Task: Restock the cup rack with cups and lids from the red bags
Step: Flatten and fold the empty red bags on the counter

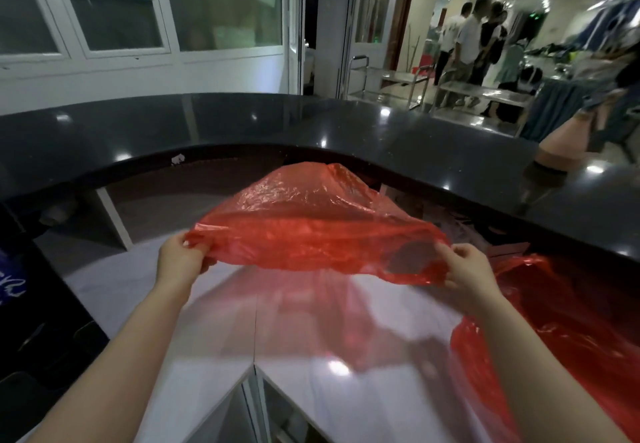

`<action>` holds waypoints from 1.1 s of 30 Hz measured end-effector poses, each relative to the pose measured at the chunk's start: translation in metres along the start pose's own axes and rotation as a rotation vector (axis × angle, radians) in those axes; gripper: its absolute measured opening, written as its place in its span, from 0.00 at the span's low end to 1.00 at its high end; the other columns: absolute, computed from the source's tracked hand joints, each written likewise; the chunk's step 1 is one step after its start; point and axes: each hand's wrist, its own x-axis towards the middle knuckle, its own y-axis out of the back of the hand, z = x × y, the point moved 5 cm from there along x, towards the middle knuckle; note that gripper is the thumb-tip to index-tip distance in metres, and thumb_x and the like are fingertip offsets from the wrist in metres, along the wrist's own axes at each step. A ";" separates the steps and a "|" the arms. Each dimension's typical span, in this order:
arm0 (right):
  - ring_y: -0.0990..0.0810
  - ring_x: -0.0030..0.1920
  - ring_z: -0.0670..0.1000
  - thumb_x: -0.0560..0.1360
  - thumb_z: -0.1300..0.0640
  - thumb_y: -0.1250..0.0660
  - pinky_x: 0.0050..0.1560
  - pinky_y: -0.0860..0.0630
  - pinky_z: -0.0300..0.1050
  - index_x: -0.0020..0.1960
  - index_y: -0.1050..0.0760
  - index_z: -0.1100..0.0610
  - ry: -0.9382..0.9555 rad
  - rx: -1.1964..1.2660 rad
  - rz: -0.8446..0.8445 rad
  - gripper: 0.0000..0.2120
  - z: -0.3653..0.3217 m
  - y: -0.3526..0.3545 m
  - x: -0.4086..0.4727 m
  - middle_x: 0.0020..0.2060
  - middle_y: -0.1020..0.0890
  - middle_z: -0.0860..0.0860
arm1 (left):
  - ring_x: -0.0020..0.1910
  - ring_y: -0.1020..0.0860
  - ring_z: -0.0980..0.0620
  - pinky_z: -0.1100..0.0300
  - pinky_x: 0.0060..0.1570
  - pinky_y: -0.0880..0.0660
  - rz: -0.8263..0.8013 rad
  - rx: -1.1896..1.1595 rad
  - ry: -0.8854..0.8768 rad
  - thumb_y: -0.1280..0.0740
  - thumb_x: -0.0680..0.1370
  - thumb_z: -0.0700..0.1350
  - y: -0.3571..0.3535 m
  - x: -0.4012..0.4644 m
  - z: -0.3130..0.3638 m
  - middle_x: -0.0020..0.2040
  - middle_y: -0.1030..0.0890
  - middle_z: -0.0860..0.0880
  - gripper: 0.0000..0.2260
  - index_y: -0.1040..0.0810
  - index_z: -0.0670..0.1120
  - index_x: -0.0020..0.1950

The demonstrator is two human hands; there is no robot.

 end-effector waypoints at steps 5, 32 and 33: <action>0.18 0.36 0.51 0.72 0.43 0.30 0.41 0.23 0.47 0.45 0.21 0.56 -0.151 0.200 -0.052 0.15 -0.016 -0.009 0.010 0.32 0.17 0.51 | 0.31 0.22 0.49 0.56 0.35 0.25 -0.026 0.061 -0.057 0.33 0.76 0.40 -0.018 0.022 0.026 0.35 0.19 0.44 0.01 0.23 0.43 0.45; 0.17 0.28 0.50 0.80 0.66 0.47 0.22 0.33 0.37 0.61 0.29 0.53 -0.272 0.491 0.286 0.15 0.001 0.053 -0.020 0.43 0.18 0.58 | 0.32 0.20 0.50 0.58 0.32 0.28 -0.132 0.369 -0.072 0.40 0.76 0.32 0.003 0.049 0.013 0.35 0.18 0.45 0.14 0.25 0.48 0.54; 0.16 0.34 0.53 0.80 0.66 0.49 0.26 0.31 0.40 0.64 0.30 0.53 -0.269 0.512 0.266 0.18 0.002 0.050 -0.022 0.48 0.19 0.59 | 0.34 0.19 0.47 0.58 0.33 0.27 -0.159 0.222 0.043 0.41 0.77 0.33 0.000 0.046 0.005 0.37 0.18 0.44 0.13 0.25 0.48 0.54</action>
